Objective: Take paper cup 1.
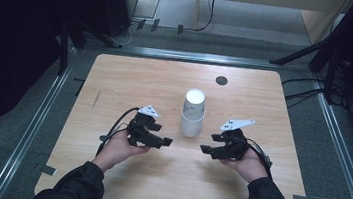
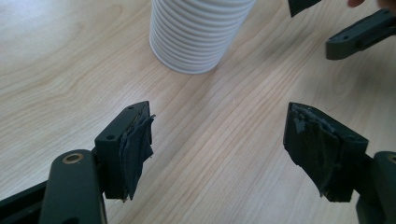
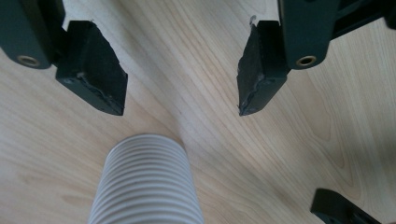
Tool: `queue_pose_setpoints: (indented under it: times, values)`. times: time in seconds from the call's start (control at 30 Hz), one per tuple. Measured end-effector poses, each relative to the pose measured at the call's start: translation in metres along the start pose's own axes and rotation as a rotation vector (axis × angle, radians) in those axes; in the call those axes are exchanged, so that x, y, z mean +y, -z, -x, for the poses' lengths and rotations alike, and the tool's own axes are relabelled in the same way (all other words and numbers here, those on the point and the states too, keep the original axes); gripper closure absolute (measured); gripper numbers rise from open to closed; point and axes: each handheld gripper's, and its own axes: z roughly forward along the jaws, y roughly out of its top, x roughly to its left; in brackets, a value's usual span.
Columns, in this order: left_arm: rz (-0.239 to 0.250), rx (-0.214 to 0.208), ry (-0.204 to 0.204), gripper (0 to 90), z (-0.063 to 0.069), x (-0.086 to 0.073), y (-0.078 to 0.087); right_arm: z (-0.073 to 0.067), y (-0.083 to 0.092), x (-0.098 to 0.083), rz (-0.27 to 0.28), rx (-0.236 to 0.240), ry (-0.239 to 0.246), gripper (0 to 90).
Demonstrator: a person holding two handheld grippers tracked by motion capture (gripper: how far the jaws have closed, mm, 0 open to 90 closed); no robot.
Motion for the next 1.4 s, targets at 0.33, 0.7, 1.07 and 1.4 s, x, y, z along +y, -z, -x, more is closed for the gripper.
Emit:
queue_pose_setpoints:
  times: [0.33,0.7,1.07,1.4]
  values:
    - [0.021,-0.014,-0.005,31.6,-0.006,-0.003,0.009,-0.006,-0.002,0.000,-0.025,0.001,0.055,41.4]
    - [-0.003,-0.021,-0.047,33.5,-0.006,-0.003,0.008,0.000,0.007,0.002,-0.006,0.005,0.056,39.4]
    - [-0.018,-0.066,-0.051,26.6,-0.008,-0.002,0.011,0.005,0.014,0.003,-0.009,0.013,0.041,39.6]
    - [-0.040,-0.060,-0.085,29.6,-0.011,-0.004,0.010,0.011,0.017,0.008,-0.007,0.012,0.052,37.8]
